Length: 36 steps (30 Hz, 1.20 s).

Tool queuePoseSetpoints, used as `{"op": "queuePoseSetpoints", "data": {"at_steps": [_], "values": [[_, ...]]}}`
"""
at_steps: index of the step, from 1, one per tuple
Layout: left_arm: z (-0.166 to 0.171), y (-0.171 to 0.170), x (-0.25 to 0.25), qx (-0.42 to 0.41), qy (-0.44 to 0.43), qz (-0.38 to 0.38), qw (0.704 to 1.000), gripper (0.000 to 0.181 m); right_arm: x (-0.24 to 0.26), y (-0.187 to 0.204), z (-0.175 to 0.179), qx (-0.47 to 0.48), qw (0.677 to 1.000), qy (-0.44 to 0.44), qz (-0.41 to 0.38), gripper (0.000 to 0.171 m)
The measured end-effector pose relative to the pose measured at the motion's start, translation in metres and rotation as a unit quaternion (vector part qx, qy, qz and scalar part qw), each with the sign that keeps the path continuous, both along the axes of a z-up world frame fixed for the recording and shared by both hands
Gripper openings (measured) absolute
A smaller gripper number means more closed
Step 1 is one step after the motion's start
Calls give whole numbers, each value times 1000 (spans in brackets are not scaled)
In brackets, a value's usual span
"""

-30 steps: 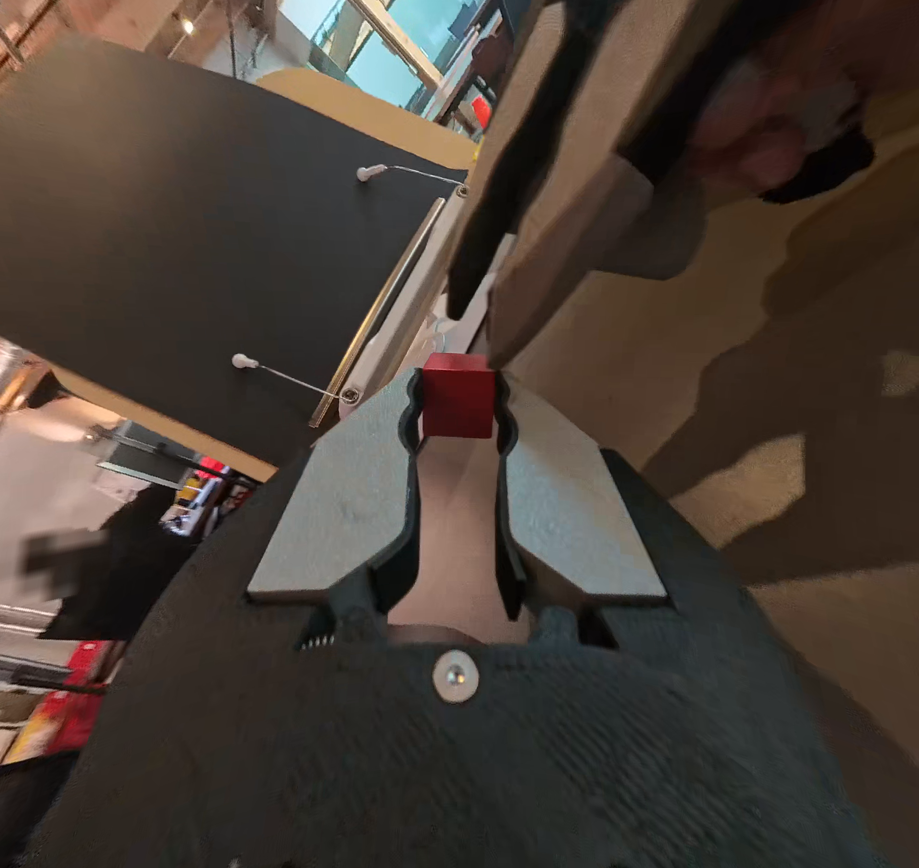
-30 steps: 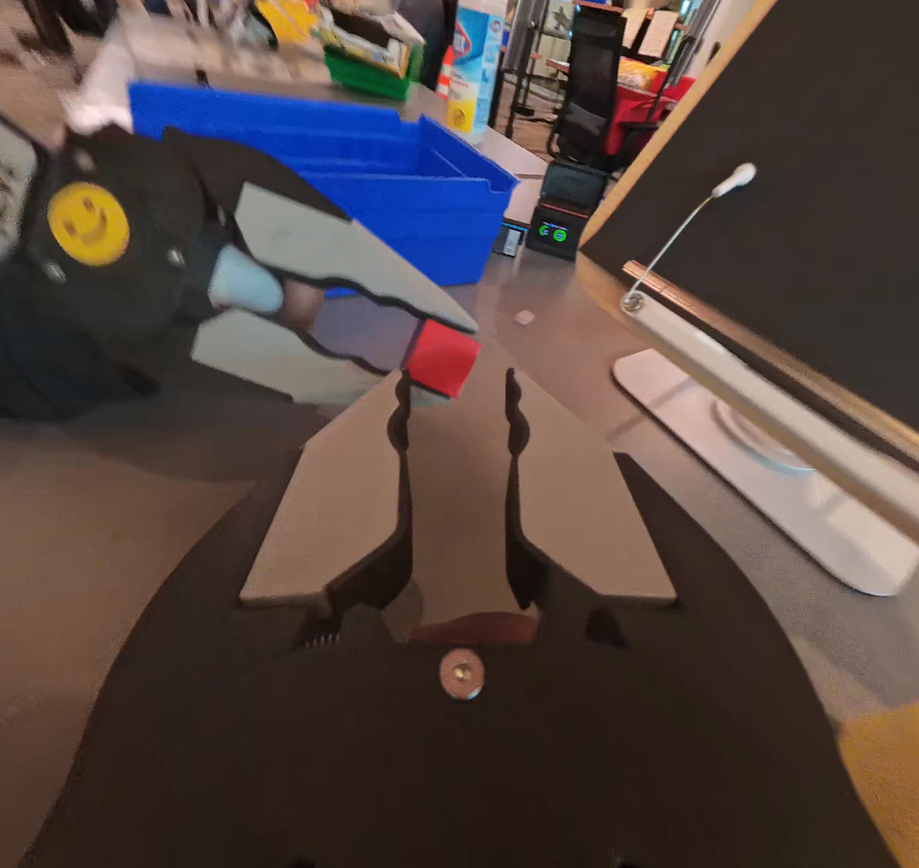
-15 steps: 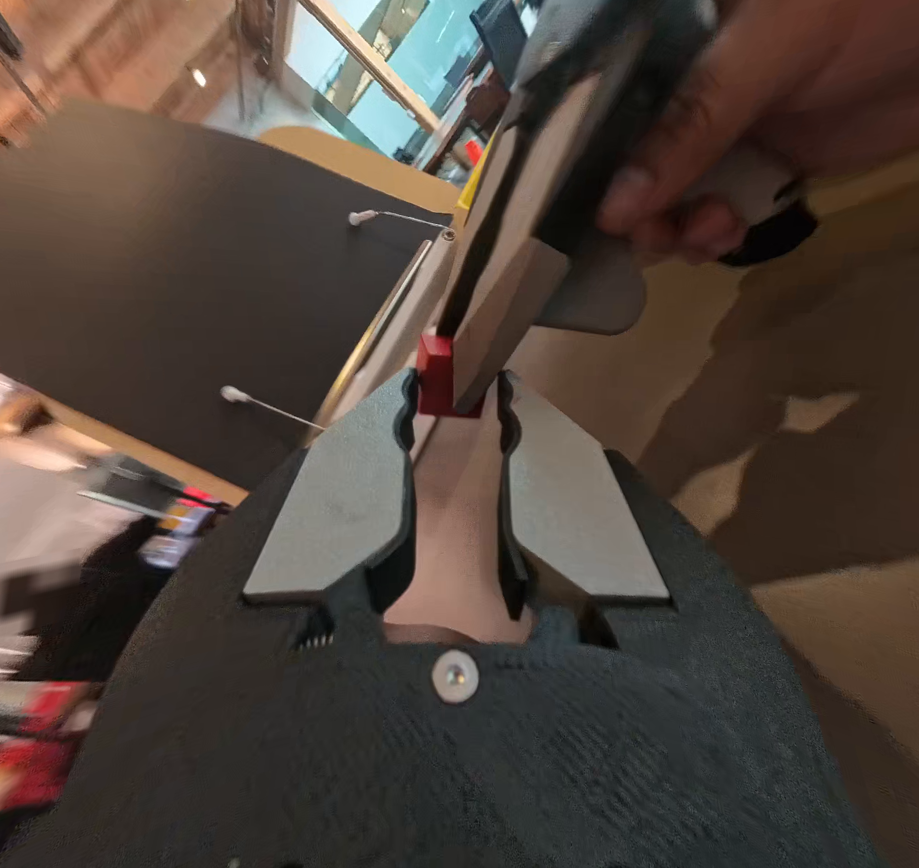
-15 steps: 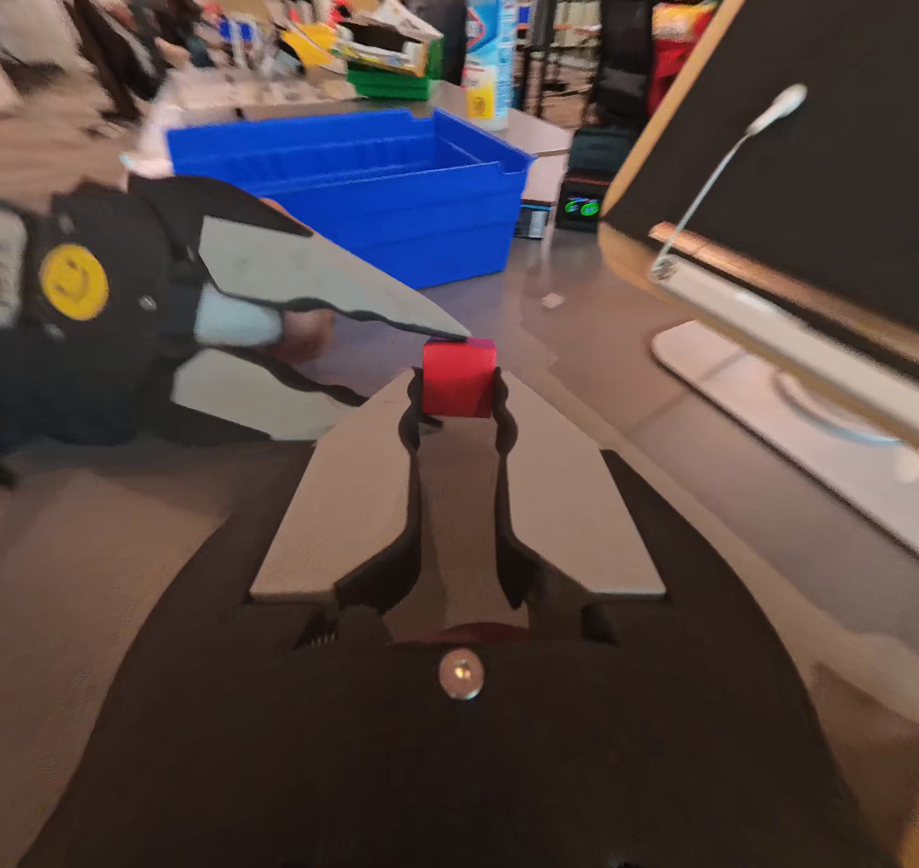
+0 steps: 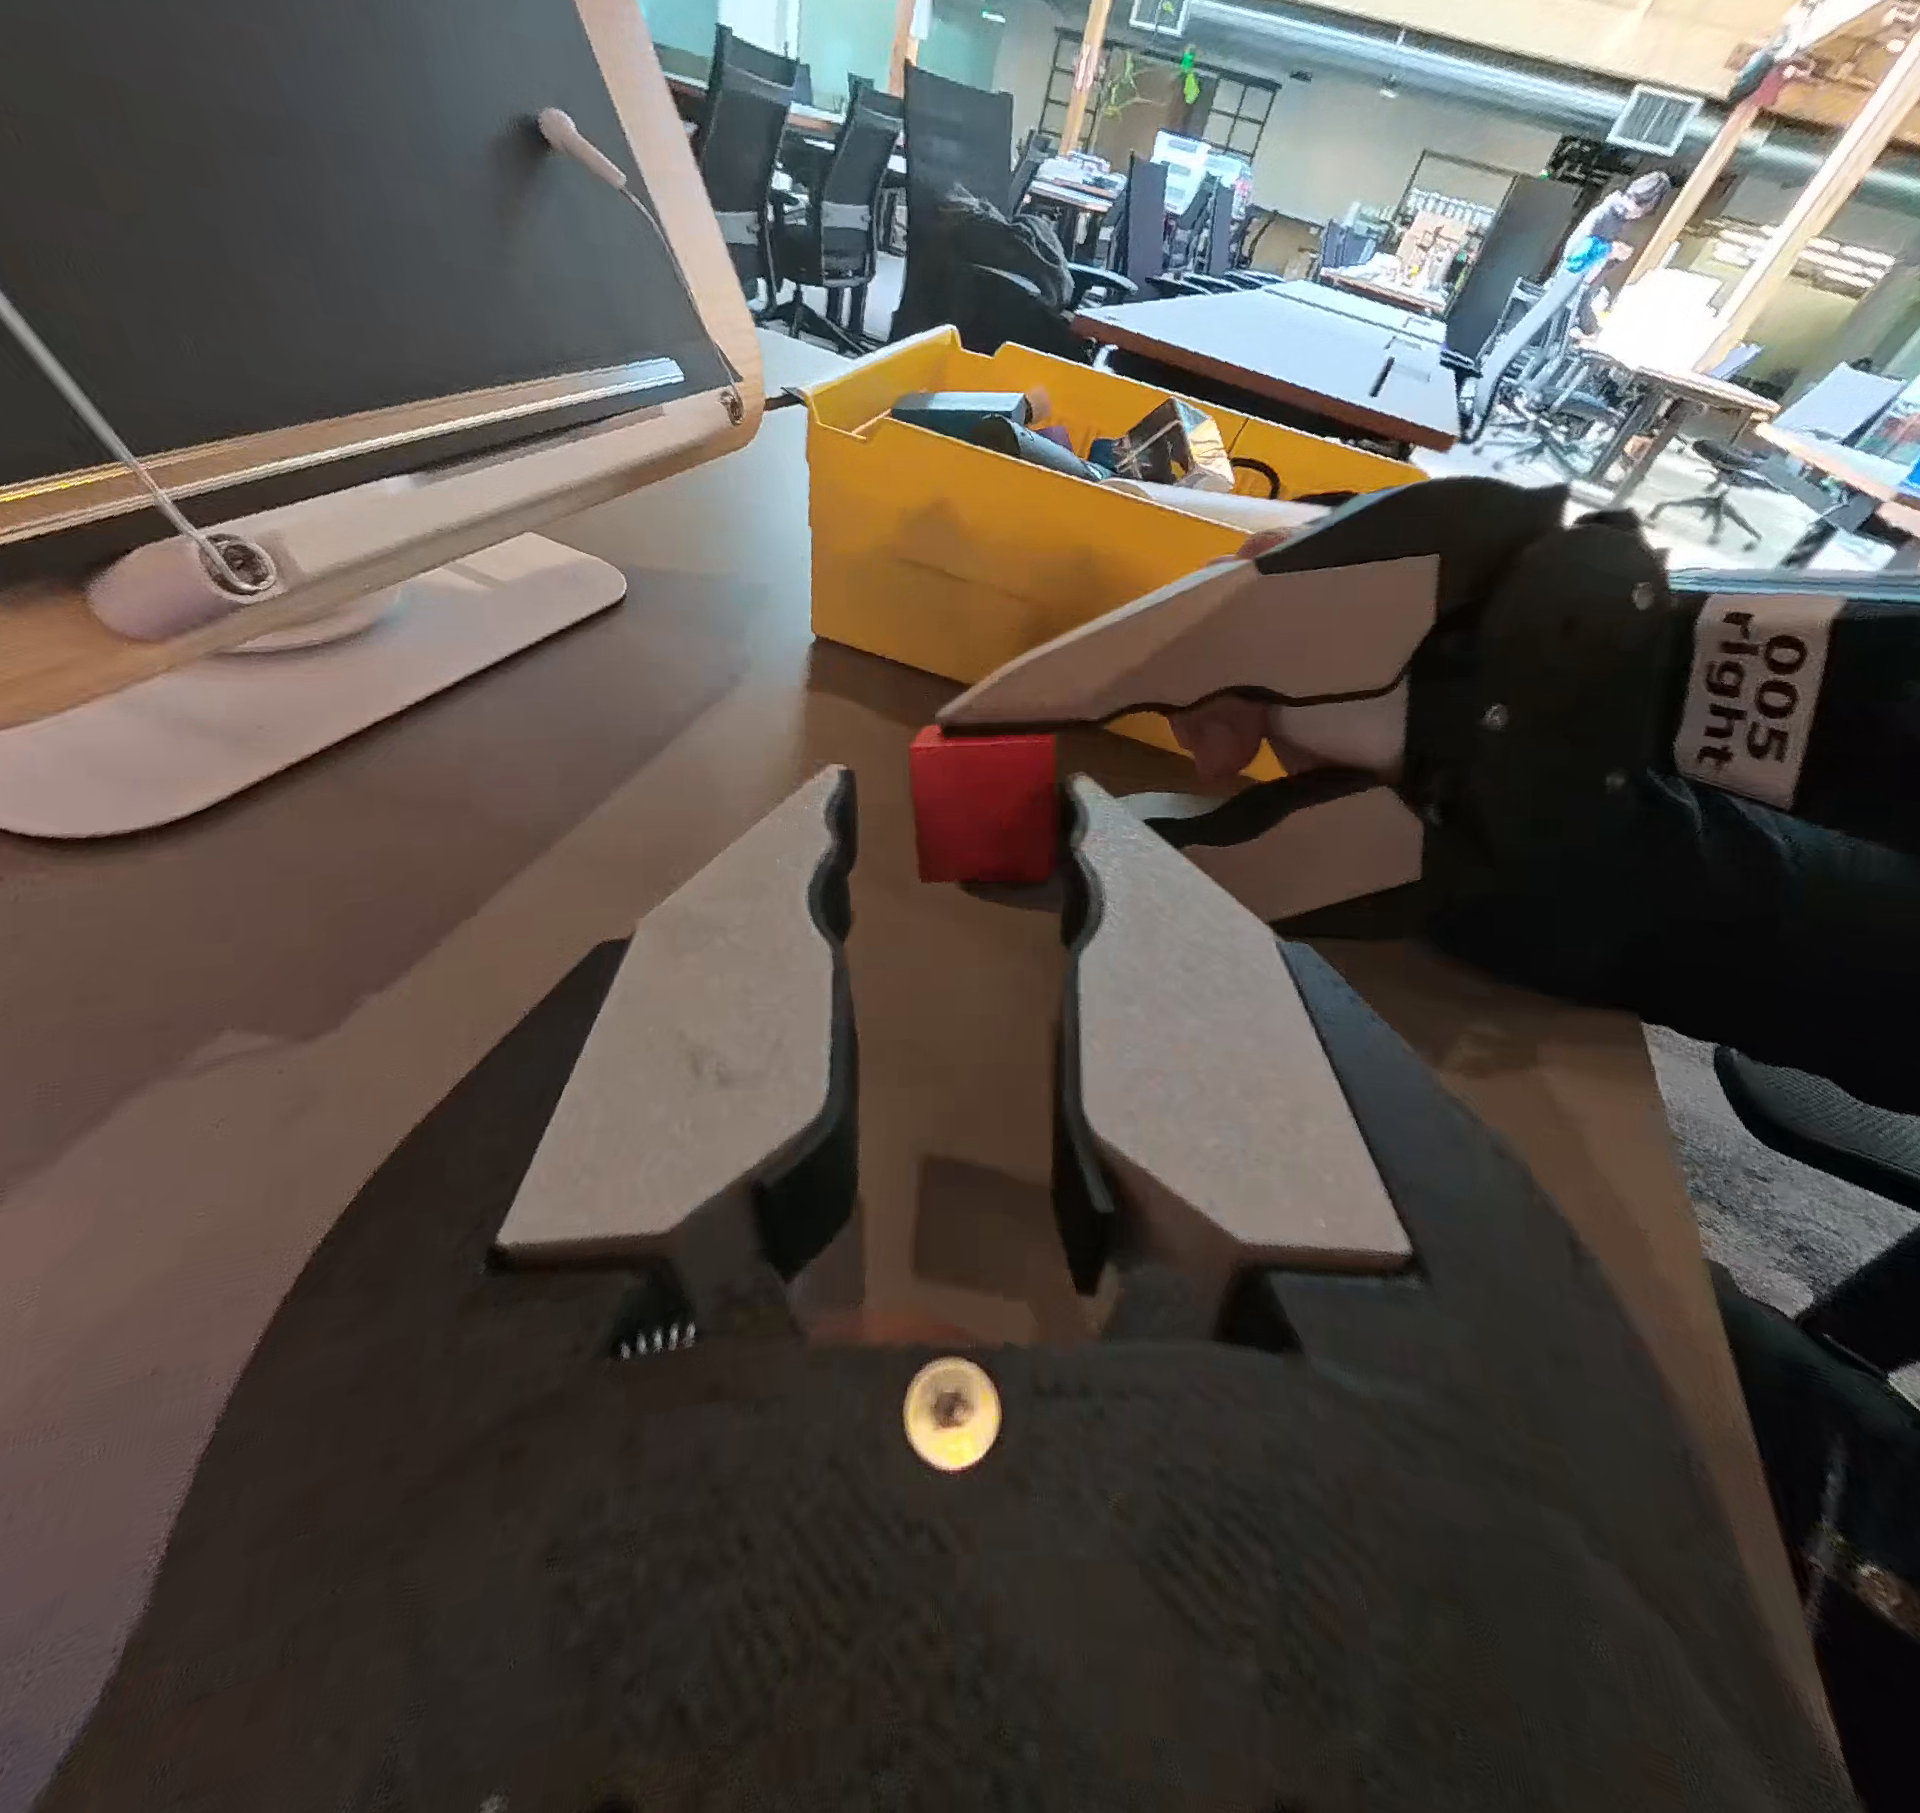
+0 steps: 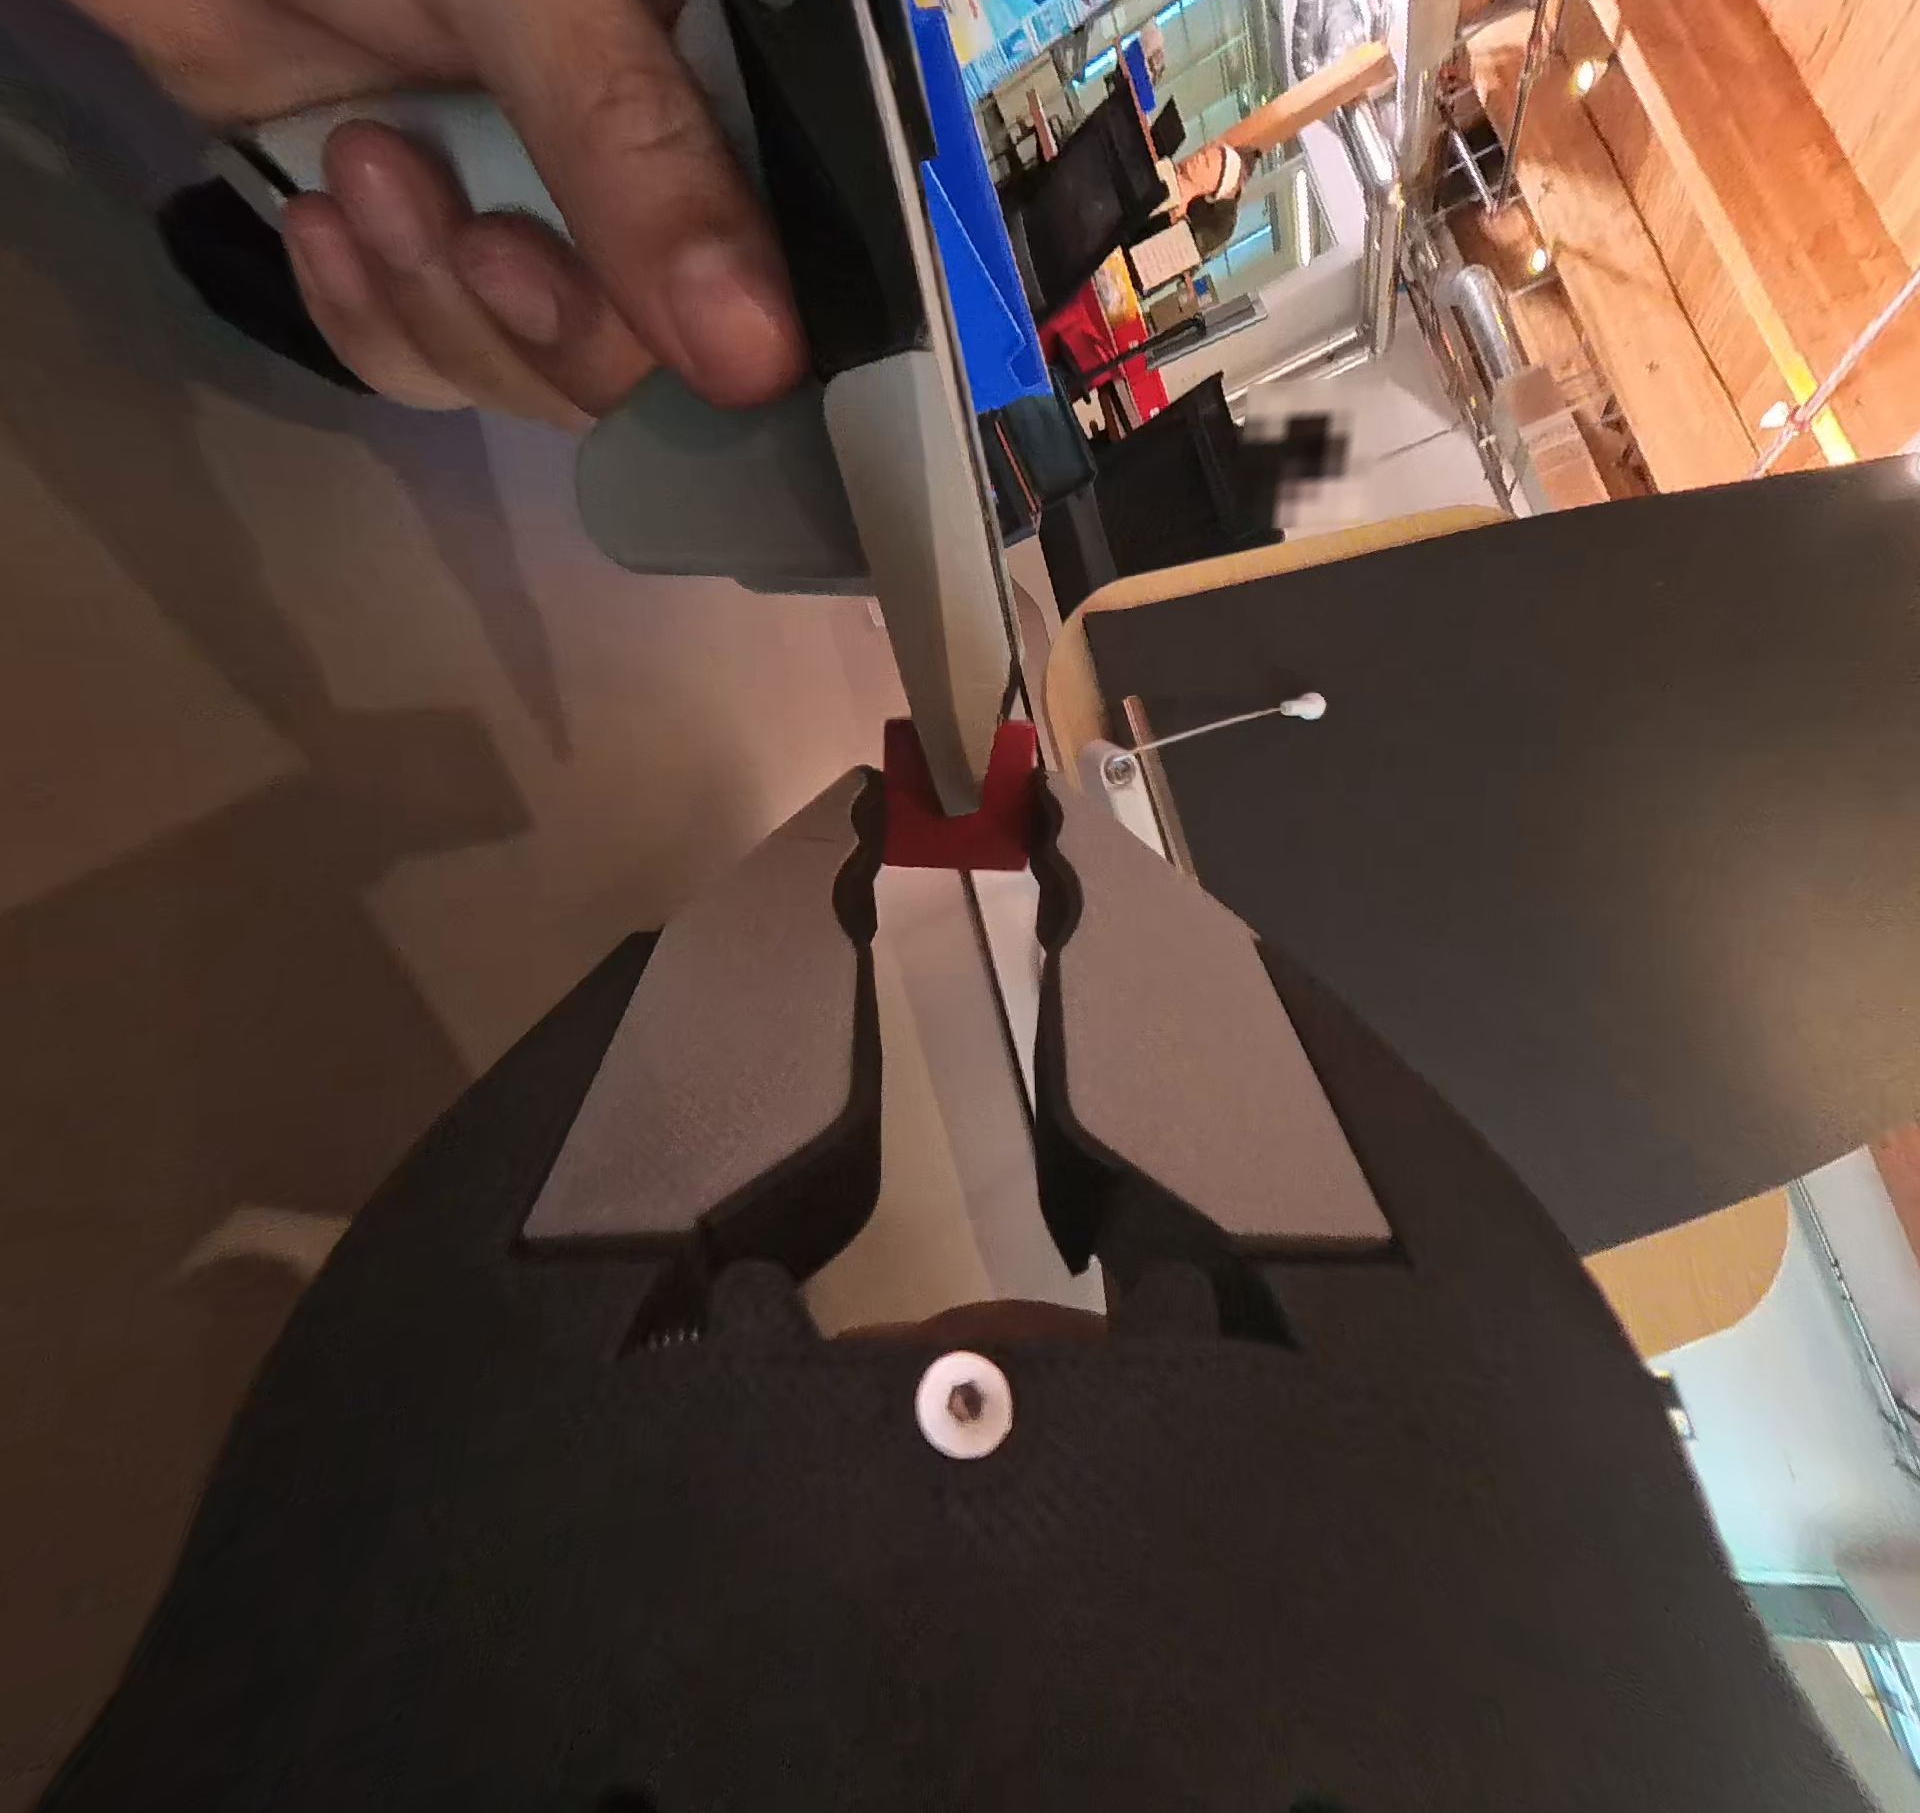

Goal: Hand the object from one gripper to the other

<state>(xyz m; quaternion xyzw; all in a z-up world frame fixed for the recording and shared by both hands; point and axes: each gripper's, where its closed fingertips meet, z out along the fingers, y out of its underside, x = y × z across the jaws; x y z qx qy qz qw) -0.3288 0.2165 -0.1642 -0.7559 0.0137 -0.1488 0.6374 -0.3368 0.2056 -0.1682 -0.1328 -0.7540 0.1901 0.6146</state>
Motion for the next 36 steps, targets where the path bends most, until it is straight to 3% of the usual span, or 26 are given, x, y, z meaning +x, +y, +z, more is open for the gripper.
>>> {"op": "queuePoseSetpoints", "data": {"at_steps": [3,7,11,14,20,24,25,31,36], "values": [[-7,1,12,-20,24,-24,999,29,2,-7,-1,3,1000,2,14,25],[-10,5,-4,-16,173,49,984,26,-1,-1,-7,-31,999,-24,1,27],[-5,1,-24,-13,353,144,924,26,-1,5,-9,-164,983,-87,4,26],[-12,2,-28,-37,439,161,883,26,-1,8,0,-263,960,-100,14,26],[-6,4,-16,-19,557,164,814,26,-3,7,4,-419,895,-147,39,40],[-1,5,0,9,605,152,782,26,0,-4,7,-498,842,-189,86,33],[-2,6,0,7,610,152,778,26,2,-8,6,-513,828,-208,96,25],[8,4,2,43,602,168,780,27,0,2,11,-572,787,-217,84,25],[15,3,0,55,628,192,752,41,3,10,24,-686,672,-260,101,25]]}}
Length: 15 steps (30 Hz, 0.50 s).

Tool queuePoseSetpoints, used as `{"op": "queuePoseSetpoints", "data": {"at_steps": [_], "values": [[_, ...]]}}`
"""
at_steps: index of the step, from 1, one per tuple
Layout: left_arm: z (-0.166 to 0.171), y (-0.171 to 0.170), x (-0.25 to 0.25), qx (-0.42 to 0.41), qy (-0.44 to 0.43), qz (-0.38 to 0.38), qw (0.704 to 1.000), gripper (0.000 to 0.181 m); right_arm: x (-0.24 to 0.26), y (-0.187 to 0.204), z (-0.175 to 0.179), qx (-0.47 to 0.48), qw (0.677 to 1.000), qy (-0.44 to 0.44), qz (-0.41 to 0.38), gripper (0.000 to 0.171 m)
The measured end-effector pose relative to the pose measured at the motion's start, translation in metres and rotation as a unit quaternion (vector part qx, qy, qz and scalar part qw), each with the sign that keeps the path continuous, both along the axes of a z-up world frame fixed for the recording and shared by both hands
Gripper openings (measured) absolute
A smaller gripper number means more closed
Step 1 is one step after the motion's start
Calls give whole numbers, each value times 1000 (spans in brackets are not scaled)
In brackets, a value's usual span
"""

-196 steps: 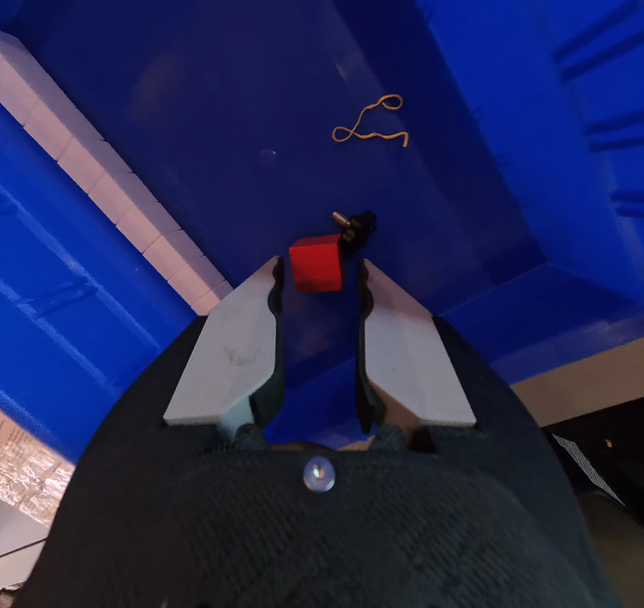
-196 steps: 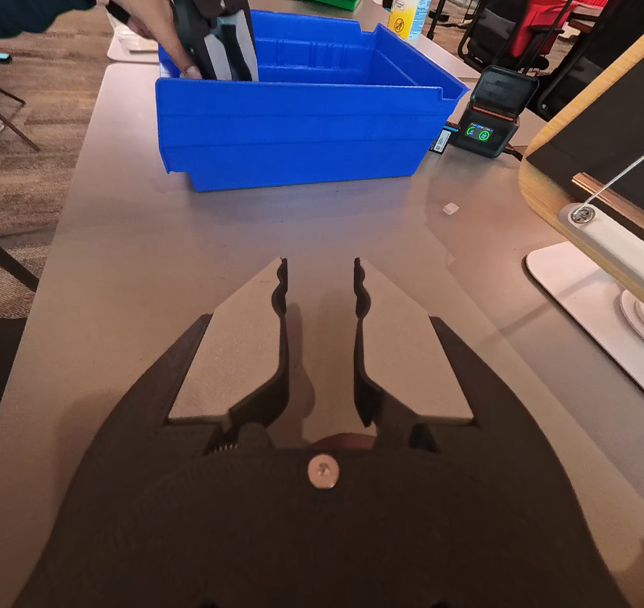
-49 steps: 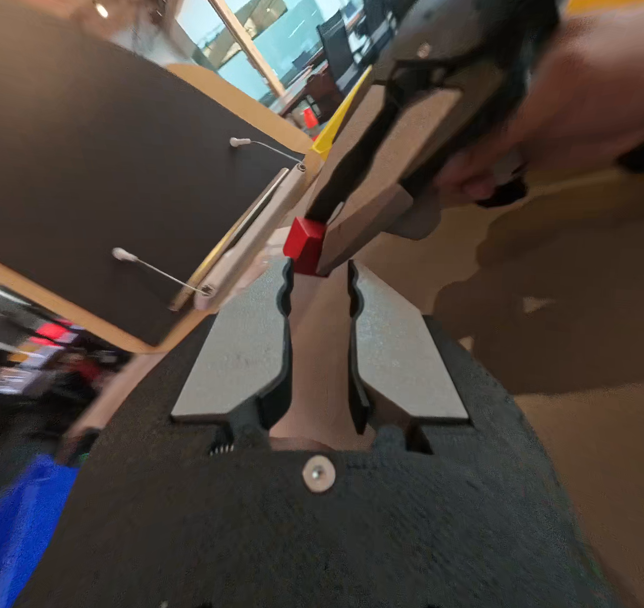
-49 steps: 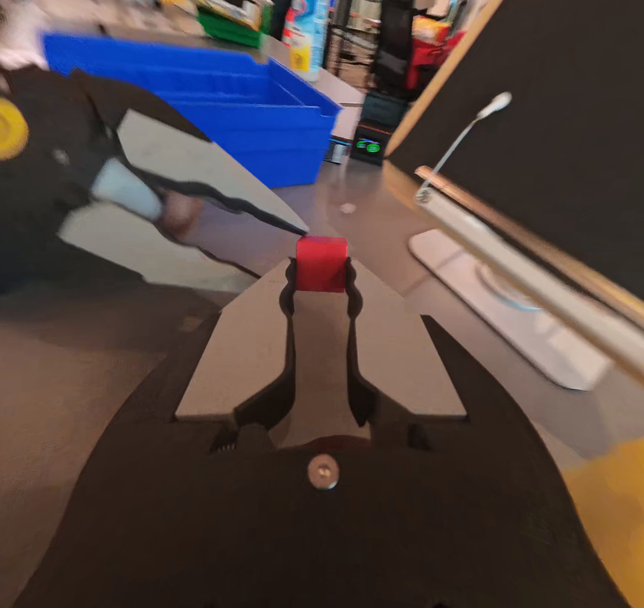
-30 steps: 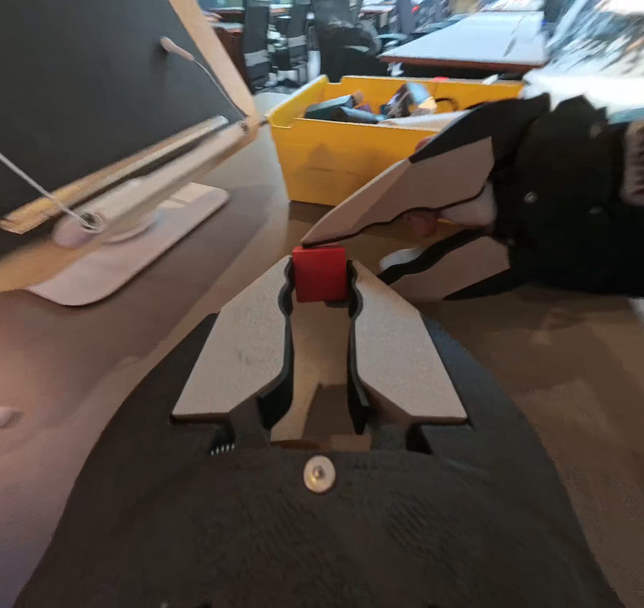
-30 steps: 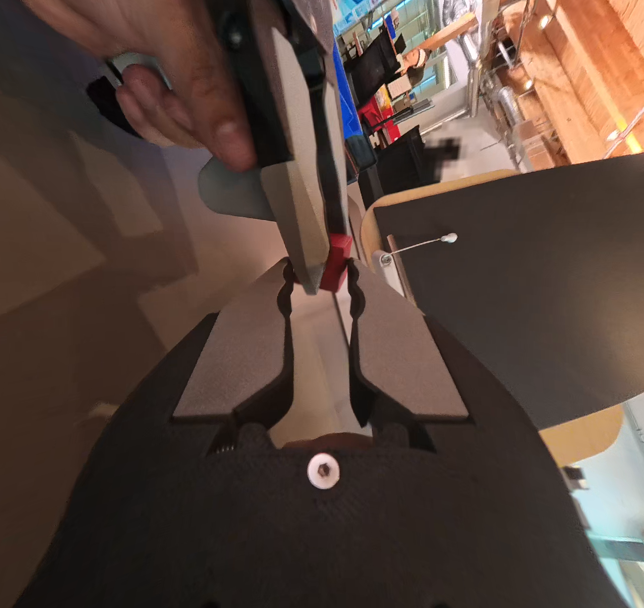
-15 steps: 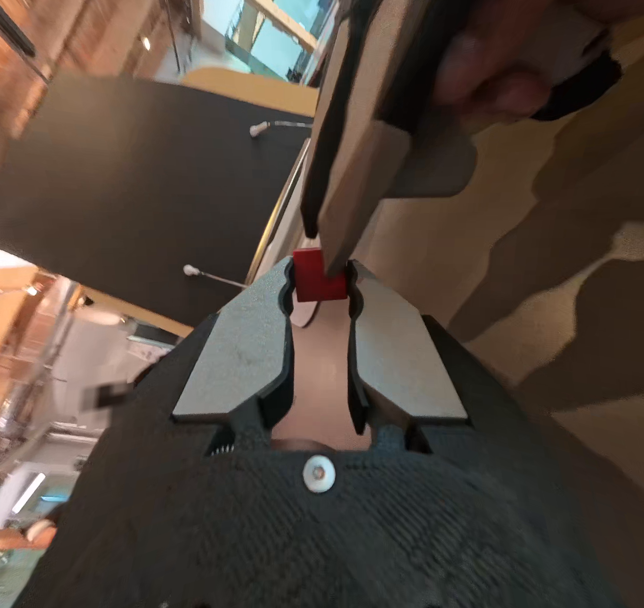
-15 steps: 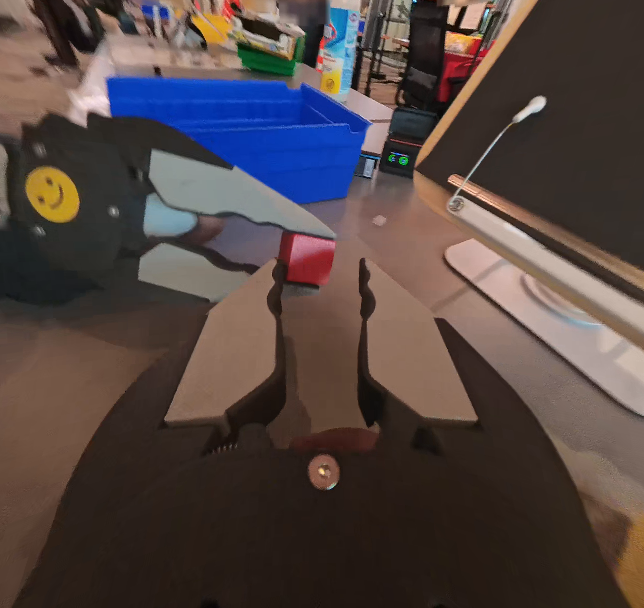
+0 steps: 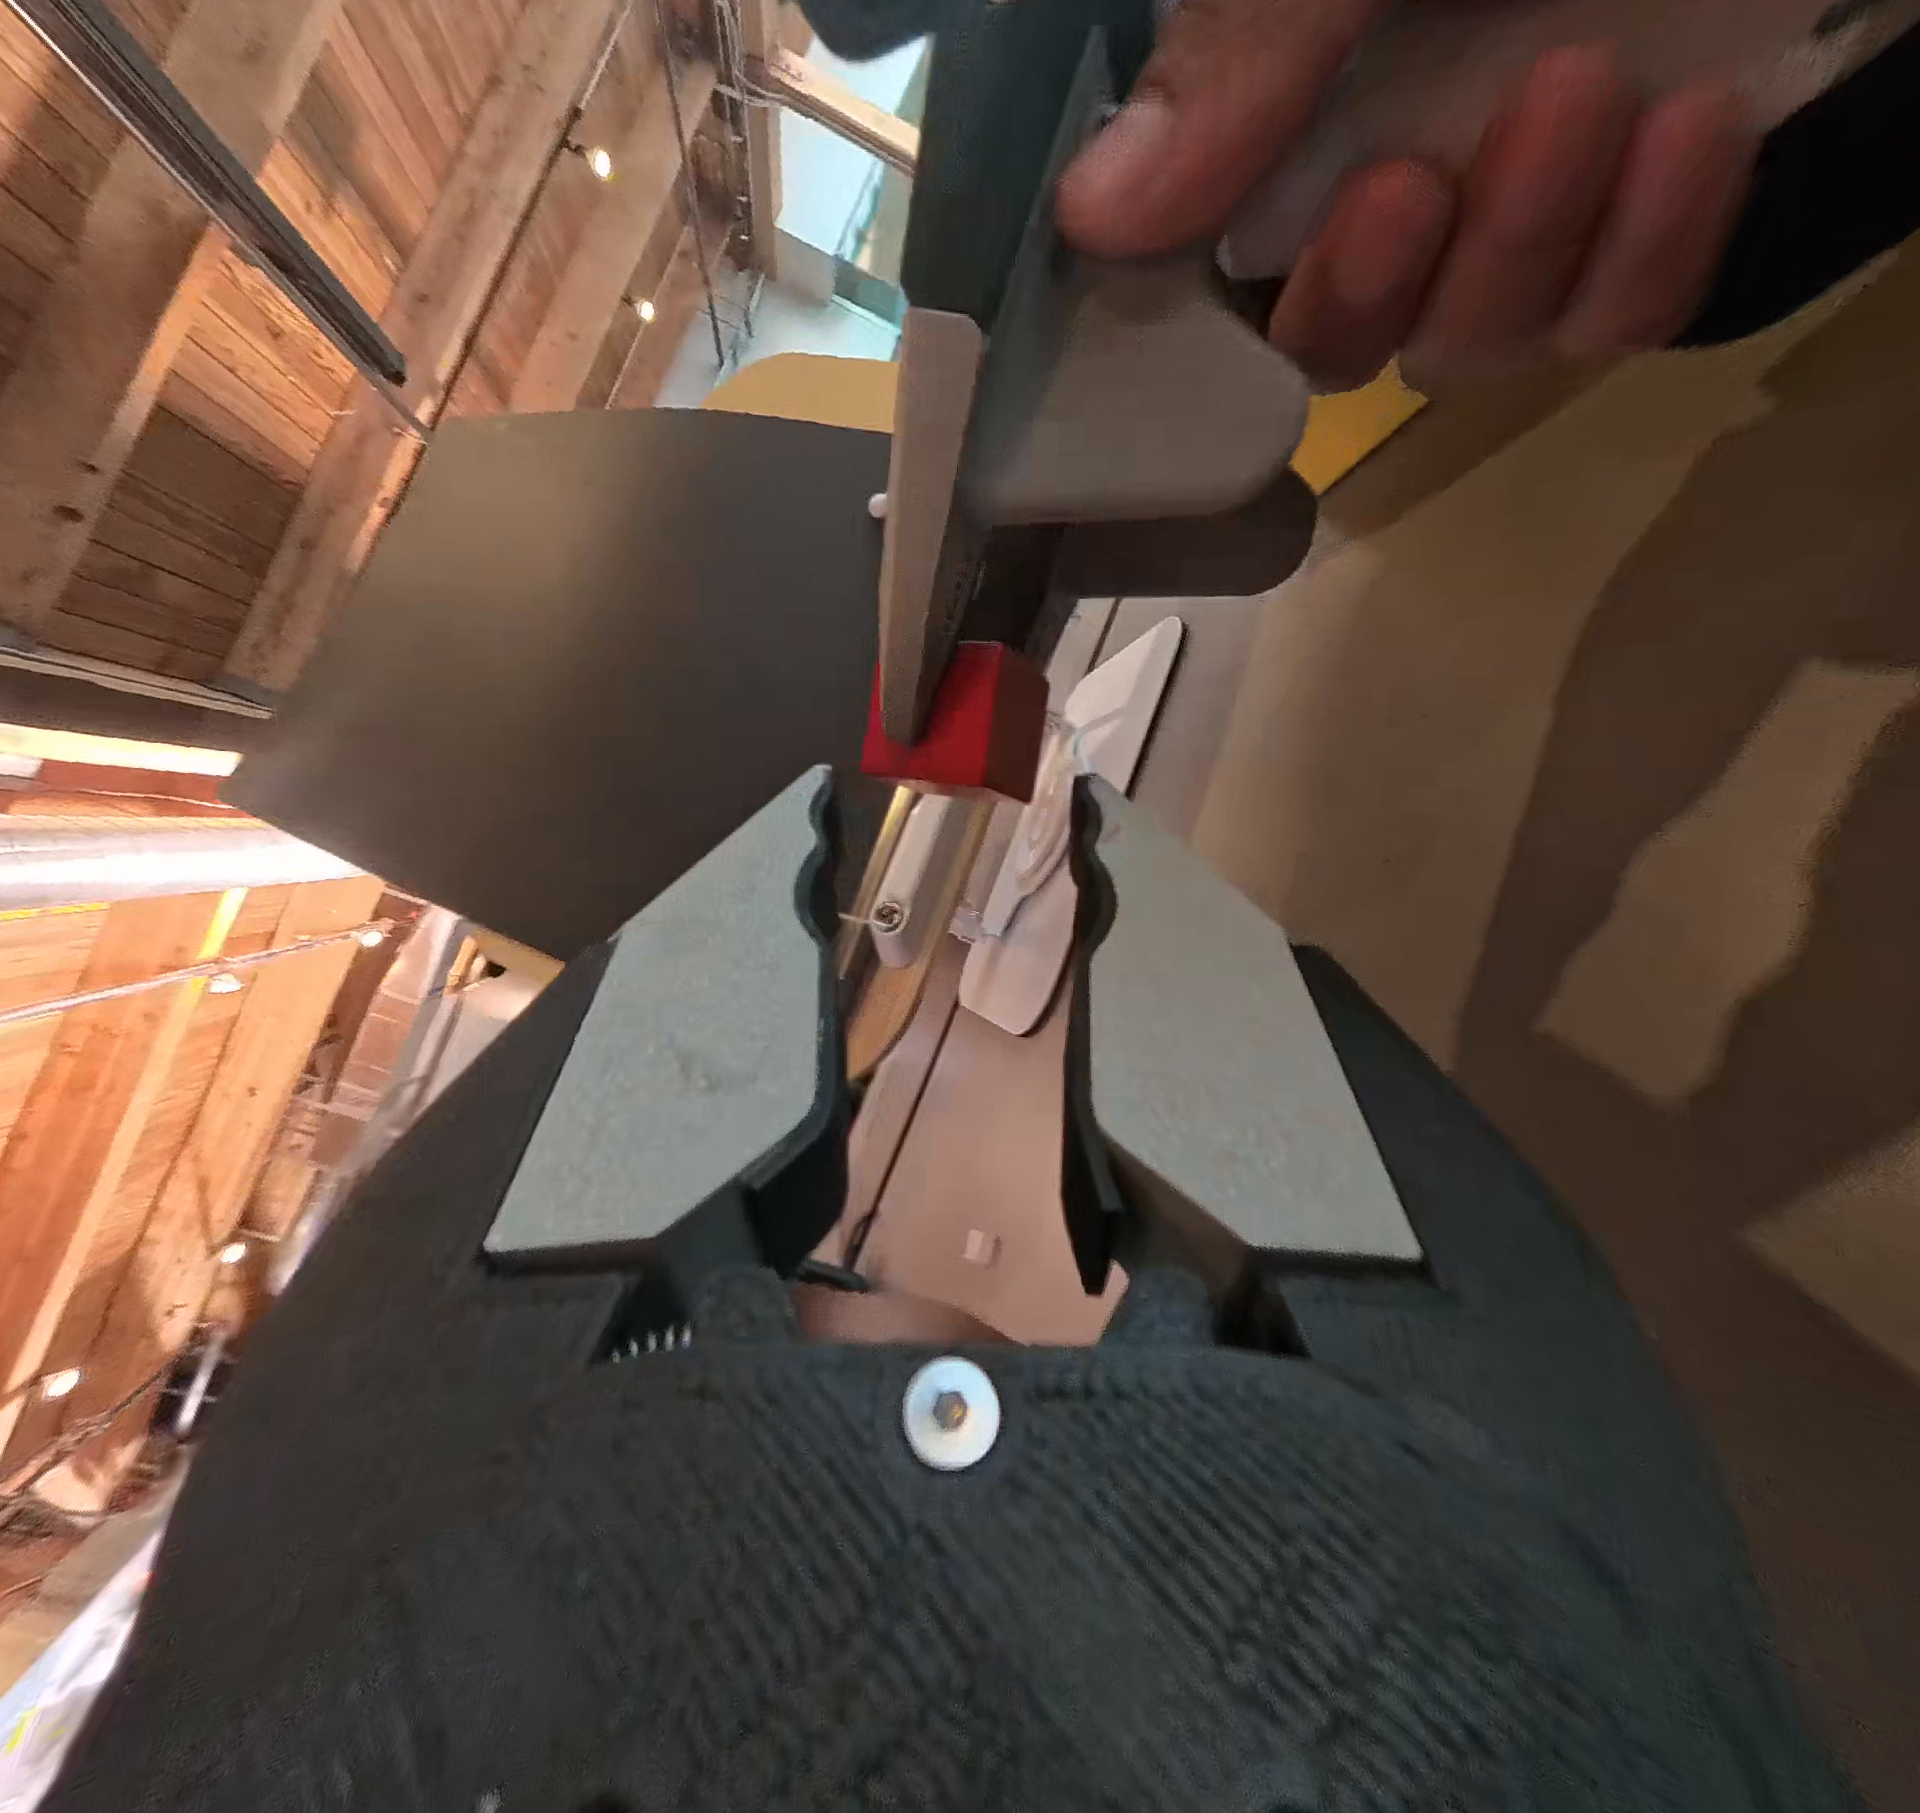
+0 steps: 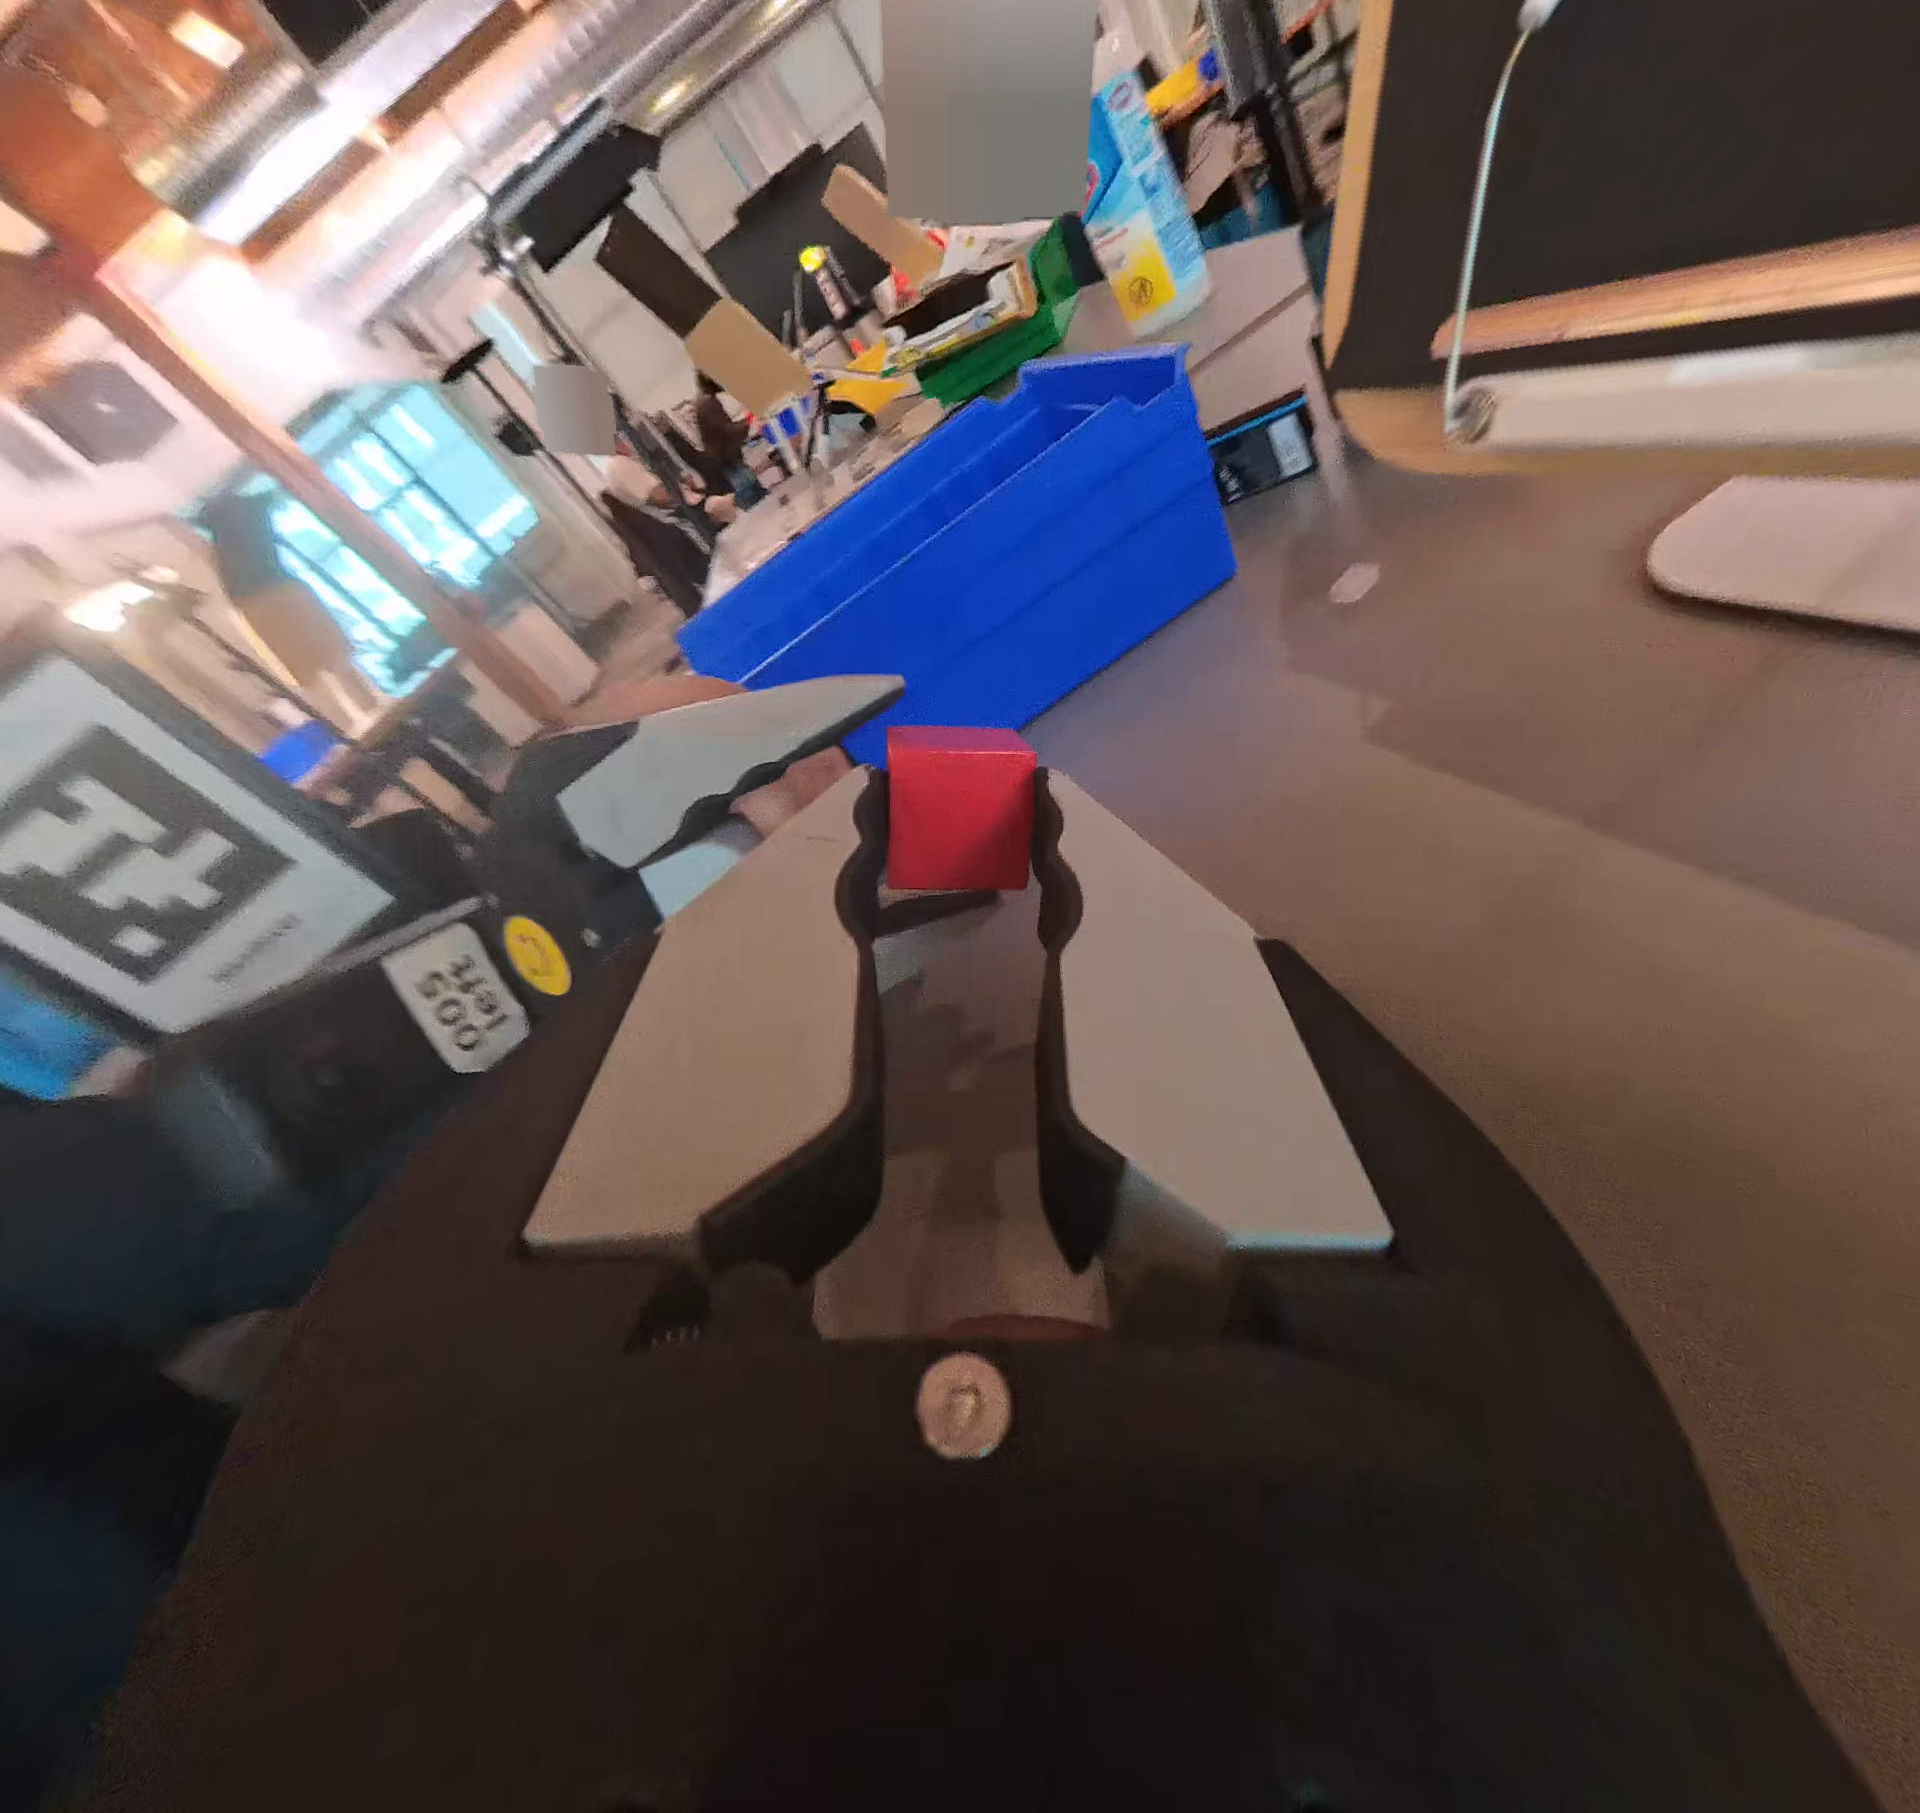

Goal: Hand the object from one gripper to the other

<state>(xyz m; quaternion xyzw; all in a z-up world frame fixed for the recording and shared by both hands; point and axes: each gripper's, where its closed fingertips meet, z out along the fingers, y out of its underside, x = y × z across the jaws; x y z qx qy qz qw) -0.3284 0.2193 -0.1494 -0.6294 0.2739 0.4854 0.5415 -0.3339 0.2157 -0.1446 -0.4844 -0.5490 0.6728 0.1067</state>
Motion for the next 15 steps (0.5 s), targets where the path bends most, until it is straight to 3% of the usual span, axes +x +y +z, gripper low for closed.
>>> {"op": "queuePoseSetpoints", "data": {"at_steps": [6,15], "values": [[10,-3,11,28,85,1,996,42,2,-5,0,-93,992,-74,32,25],[21,-8,21,66,169,15,983,36,13,-14,15,-183,974,-112,76,25]]}}
